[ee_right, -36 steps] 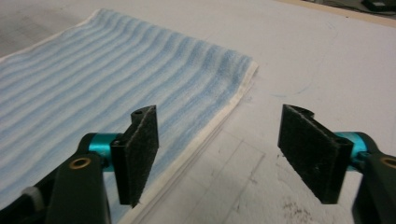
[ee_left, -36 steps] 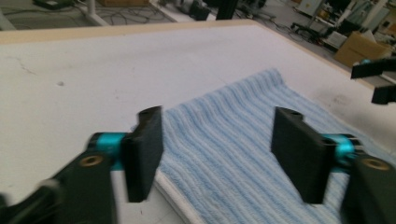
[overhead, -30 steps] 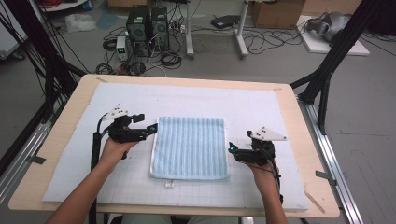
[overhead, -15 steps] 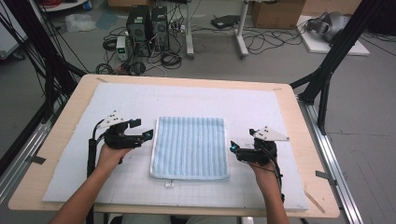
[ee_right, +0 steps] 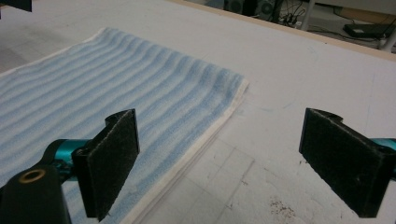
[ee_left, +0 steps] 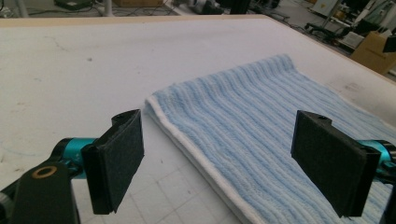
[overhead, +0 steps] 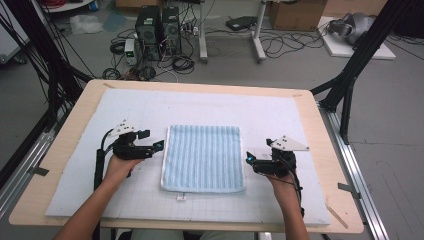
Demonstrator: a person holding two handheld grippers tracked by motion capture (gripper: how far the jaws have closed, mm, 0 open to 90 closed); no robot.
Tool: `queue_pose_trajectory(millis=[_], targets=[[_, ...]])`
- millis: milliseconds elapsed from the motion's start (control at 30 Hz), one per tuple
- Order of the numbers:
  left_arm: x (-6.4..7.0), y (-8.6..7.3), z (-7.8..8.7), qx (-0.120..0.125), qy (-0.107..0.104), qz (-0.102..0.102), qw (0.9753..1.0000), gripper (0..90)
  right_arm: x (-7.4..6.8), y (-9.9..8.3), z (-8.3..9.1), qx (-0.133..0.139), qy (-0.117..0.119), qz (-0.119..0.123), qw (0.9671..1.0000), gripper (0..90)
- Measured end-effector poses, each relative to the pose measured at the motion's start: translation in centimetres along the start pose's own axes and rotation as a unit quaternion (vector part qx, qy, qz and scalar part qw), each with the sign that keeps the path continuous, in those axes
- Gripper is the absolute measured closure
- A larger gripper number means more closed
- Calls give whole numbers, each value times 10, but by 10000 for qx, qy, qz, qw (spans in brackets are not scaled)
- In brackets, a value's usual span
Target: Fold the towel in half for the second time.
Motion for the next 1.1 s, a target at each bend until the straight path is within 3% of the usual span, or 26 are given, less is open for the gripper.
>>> queue_pose_trajectory(millis=[267, 467, 533, 667, 833, 933, 1100], targets=[[-5, 11, -6, -1, 13, 43, 10000, 176, -2, -1, -1, -30, 39, 65, 10000, 115], [-15, 25, -20, -198, 206, 5, 9996, 198, -1, -1, 1, -5, 73, 45, 10000, 115], [-19, 29, -25, -248, 275, 88, 9993, 210, -1, -1, 1, 9, 118, 1, 9999, 115], [-19, 37, -34, -324, 272, -18, 9991, 215, -3, -1, -1, -14, 179, -40, 9998, 115], [-21, 40, -49, -623, 372, -114, 9973, 232, -6, -1, -3, -57, 220, 2, 9997, 115], [-24, 33, -59, -865, 478, -231, 9948, 271, -7, -1, -3, -34, 198, 31, 9998, 115], [-31, 28, -72, -1006, 665, -332, 9921, 330, -4, -3, -4, -51, 197, -24, 9998, 115]])
Point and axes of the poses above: each handheld gripper's, and its own axes: z roughly backward along the jaws, y roughly out of its top, x roughly to its right, the point moved 5 cm from there along -z, roughly forward along the jaws, and after that the axes turned 7 degrees about -x, right-handed, at the moved point
